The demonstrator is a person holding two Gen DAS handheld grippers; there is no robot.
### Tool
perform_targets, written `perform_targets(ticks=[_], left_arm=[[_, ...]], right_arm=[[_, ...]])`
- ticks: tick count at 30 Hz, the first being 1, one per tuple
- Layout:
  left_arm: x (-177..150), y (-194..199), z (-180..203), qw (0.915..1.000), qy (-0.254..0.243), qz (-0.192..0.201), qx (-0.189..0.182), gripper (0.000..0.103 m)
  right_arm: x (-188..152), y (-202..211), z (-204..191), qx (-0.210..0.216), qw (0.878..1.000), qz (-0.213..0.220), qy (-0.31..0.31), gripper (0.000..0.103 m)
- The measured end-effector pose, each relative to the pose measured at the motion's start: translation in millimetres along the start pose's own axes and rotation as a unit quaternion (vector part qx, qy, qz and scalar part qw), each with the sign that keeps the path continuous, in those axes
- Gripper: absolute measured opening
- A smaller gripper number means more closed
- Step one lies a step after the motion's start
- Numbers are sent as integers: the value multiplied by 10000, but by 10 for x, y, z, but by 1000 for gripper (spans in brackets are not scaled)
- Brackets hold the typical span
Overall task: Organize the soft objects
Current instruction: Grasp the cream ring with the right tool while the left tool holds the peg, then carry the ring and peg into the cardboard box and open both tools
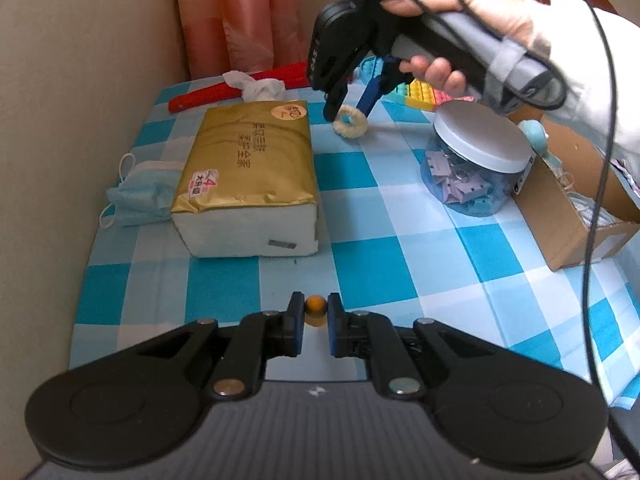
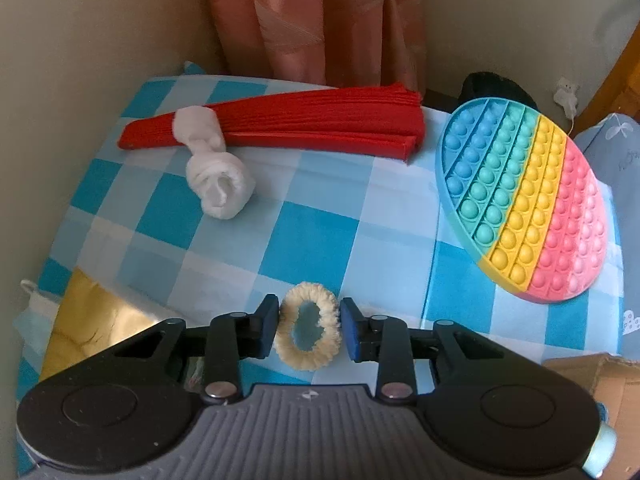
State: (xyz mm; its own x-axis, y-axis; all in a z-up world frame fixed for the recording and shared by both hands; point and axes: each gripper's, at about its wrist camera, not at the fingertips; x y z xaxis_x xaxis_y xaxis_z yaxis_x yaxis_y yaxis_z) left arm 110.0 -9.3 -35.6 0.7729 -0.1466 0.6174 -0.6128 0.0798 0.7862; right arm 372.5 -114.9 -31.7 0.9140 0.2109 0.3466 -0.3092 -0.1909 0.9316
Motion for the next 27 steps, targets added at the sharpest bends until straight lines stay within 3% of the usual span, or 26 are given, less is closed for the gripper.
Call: perform_targets(ticks=[27], left_arm=[[-121,144,12,9999,-146,-80,40,10]], right_arm=[[-774,1174,-221,413,9945,640,714,38]])
Point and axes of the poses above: each gripper's, at about its wrist camera, not at the fingertips, and y roughly against the way its jaws point, z to its right, x to its top, and after that the axes turned 4 degrees about x, right-handed
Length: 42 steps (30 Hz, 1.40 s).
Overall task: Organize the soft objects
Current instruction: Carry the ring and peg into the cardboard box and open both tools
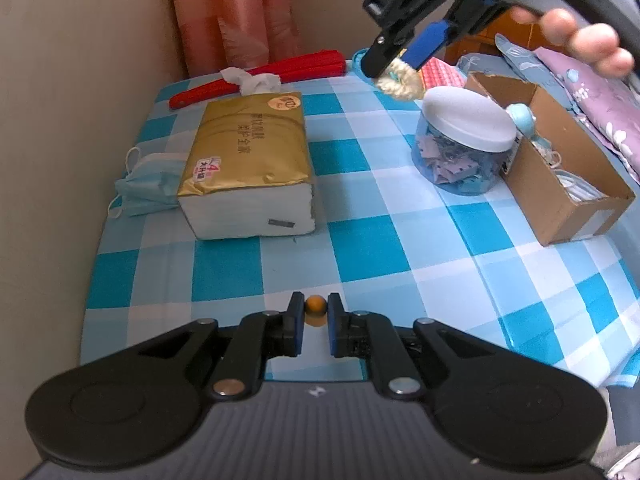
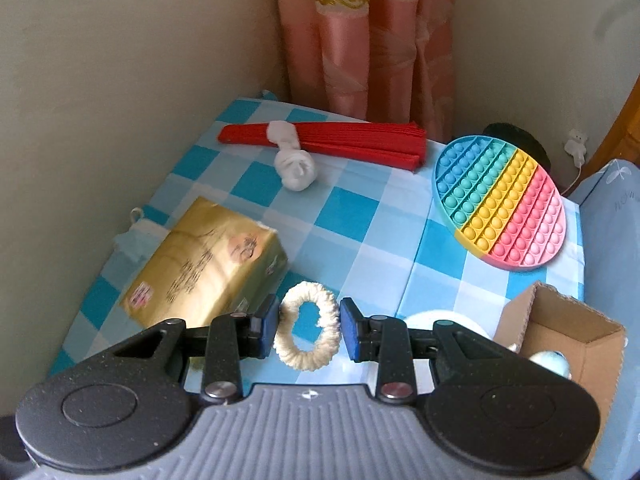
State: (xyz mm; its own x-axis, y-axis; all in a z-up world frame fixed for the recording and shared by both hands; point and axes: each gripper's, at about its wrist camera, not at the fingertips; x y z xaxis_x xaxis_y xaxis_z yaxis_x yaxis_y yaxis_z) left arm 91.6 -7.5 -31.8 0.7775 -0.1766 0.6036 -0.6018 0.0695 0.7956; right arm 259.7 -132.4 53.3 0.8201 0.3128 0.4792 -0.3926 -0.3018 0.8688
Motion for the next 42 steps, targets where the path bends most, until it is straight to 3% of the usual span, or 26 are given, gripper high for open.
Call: perform_targets(ticks=[13,25,34,36,39,42], left_arm=[[-53,108,75,9997,-244,-27,-52,10],[-2,180,207,9989,-418,-8,-219,10],[105,214,306,9977,-525,-41,-432,10],[142,220,342,9973,-588,-24,-446,10],[210,223,411,9964,-700,20,-470,10],[291,214,504,9955,-803,53,-508,10]], right_arm=[[-445,572,78,-11,9995,238,195,38],[-813,939,691,-405,9981,369,-298,38],[-1050,981,1104,-728,9952,208,-614,38],[-1084,948,1181,-761,9949,170,-647,40],[-1122,896,1256,-818,9945,186,-626,55],[-1166,848,1299,-748,9951,126,-630,58]])
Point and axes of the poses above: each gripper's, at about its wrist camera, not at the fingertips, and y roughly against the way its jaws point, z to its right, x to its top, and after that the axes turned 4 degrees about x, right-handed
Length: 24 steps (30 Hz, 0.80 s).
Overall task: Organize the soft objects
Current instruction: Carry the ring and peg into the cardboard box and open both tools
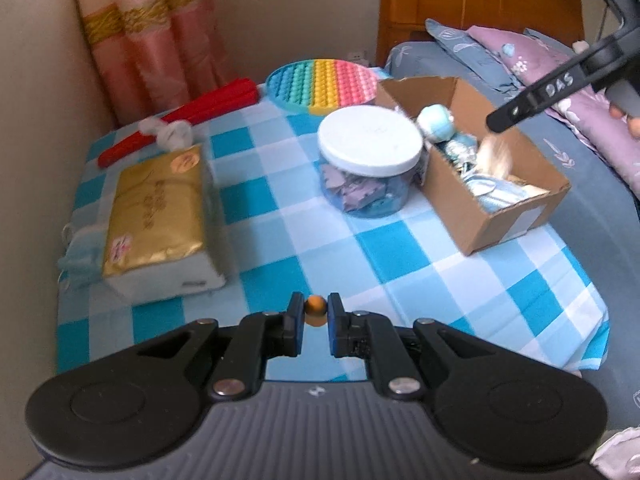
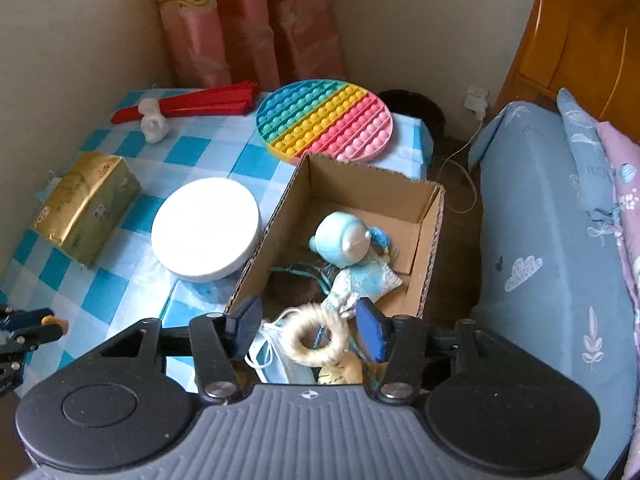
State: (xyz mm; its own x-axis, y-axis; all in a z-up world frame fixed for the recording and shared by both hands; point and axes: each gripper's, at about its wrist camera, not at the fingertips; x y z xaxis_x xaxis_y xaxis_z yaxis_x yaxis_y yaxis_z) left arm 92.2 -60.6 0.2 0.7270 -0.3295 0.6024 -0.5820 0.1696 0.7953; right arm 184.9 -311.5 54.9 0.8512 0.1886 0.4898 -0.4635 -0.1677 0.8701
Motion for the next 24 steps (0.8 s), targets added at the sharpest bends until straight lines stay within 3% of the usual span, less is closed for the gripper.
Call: perform_targets(ticks=[8,12,16,24], left_arm=[[290,-55,260,9991,-246,105,-322,10],[497,-110,403,9977,-410,117,-524,10],[766,-163,594,9953,-672,198,-675,10],[1225,-446,972,9907,-928,246,-961,11]], right_arm=[[-364,-46,-60,118,9996,106,221,77],[-669,-40,-125,277,9989,224,313,77],[-864,28,-161,129,9976,481,479,81],[-1005,38,-159,12,9956,612,706,81]])
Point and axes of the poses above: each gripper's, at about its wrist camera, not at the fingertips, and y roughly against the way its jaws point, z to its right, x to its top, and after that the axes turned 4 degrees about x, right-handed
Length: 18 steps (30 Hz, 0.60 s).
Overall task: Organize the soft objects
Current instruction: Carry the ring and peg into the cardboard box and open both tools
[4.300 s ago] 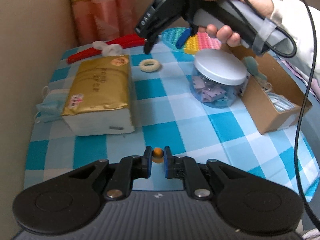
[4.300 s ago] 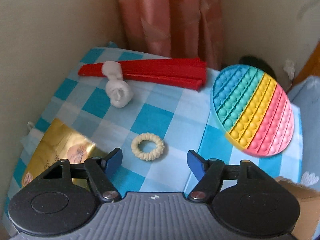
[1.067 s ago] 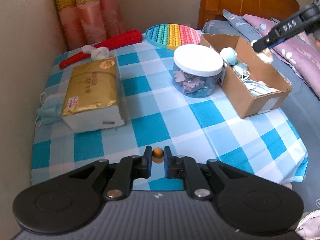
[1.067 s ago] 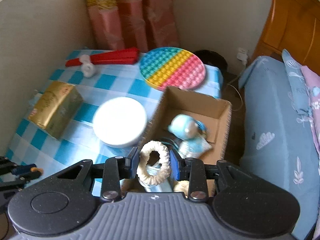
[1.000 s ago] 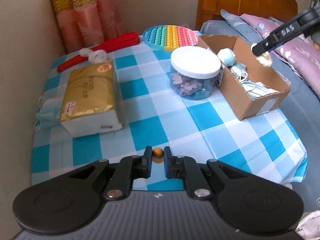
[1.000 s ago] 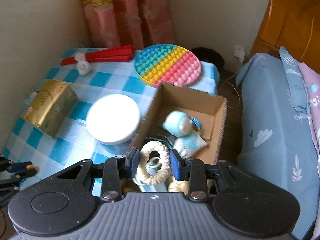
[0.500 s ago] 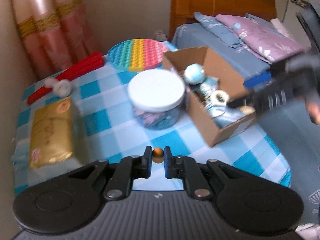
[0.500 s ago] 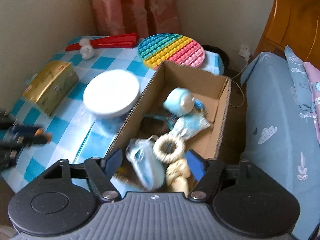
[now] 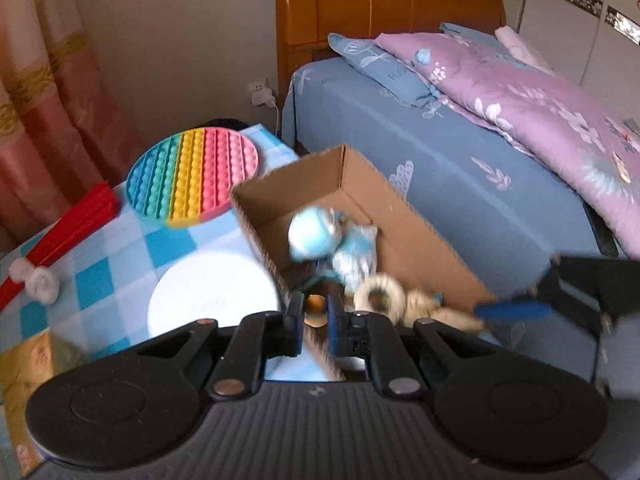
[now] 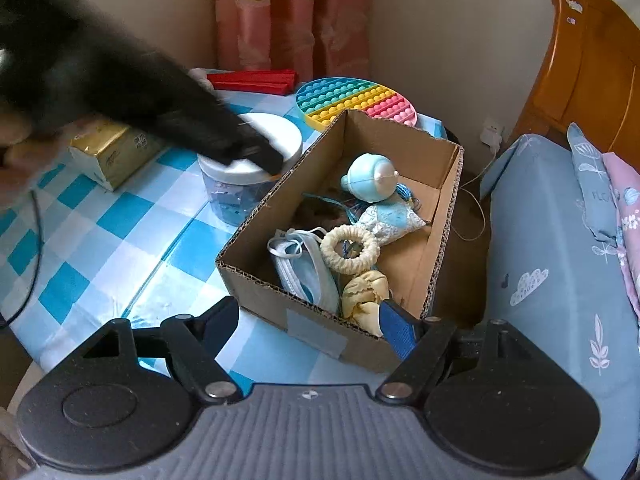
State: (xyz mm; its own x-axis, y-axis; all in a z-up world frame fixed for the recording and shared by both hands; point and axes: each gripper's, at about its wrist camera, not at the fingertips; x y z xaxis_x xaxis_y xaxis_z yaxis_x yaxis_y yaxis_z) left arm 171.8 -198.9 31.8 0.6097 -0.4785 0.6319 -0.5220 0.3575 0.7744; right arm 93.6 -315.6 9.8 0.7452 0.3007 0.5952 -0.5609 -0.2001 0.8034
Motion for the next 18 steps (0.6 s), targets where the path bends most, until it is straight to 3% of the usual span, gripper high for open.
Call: perform_targets(ticks=[2,5,9,12,15,18], left_arm=[[84,-93,36,10000,37,53,17,14],[147,-198,75,9998,50,183,50,34],[146,-241,87,9995,51,251,176,79],[101,-173,72,9991,64,390,161,83],[52,-59,45,9983,125,521,247,95],[-49,64,24,9970,218,666,327,96]], right_arm=[[-18,-34,-7,-80,10000,8,36,81],[-34,-76,-23,-84,9999,0,59,83],[-33,-70,-30,6,10000,45,43,85],[-22,-63,-50,19,10000,54,31,85],[-16,-51,-83,20,10000,62,29,89],[-20,-23,-129,2,9999,110,40,98]])
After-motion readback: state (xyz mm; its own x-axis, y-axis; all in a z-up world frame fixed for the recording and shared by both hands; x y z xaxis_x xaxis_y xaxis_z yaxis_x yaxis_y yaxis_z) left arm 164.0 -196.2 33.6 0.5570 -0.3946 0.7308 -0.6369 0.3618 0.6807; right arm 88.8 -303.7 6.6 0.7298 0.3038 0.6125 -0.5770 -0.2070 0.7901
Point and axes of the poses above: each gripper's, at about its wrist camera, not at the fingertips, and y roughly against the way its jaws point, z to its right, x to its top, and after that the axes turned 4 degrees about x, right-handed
